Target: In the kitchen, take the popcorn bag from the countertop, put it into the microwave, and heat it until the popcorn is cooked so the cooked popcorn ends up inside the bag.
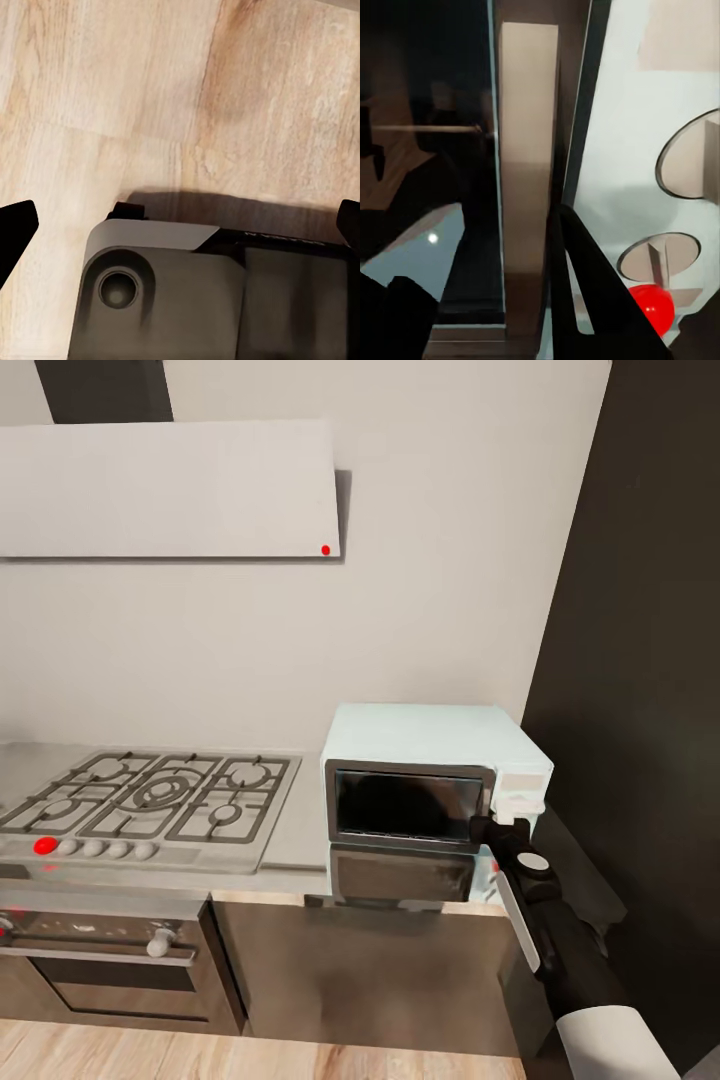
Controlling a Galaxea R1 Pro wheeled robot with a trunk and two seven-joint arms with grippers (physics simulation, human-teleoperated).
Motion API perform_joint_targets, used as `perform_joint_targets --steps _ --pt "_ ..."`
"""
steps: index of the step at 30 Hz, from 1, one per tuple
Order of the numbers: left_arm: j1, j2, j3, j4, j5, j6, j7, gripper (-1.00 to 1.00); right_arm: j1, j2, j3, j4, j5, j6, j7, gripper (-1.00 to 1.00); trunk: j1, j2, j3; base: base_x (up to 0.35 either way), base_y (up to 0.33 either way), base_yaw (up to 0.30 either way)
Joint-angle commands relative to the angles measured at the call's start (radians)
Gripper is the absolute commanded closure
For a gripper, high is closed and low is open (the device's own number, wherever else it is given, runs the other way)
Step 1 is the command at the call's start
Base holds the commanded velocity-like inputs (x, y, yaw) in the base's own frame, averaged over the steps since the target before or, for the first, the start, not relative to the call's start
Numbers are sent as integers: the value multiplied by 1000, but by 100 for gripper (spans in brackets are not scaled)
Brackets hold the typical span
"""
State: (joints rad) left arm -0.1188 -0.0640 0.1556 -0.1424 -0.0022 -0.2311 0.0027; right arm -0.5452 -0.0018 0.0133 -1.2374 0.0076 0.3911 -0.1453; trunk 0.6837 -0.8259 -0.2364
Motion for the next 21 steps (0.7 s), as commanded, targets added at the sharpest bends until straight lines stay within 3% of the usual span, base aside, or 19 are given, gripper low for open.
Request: perform_joint_targets --steps 1,21 --pt "-1 0 4 1 0 -3 0 -100 -1 0 8 -2 -16 3 1 100 0 -1 -1 -9 0 0" --pt "-1 1 4 1 -1 -4 0 -100 -1 0 8 -8 -16 5 1 100 0 -1 -1 -71 8 0"
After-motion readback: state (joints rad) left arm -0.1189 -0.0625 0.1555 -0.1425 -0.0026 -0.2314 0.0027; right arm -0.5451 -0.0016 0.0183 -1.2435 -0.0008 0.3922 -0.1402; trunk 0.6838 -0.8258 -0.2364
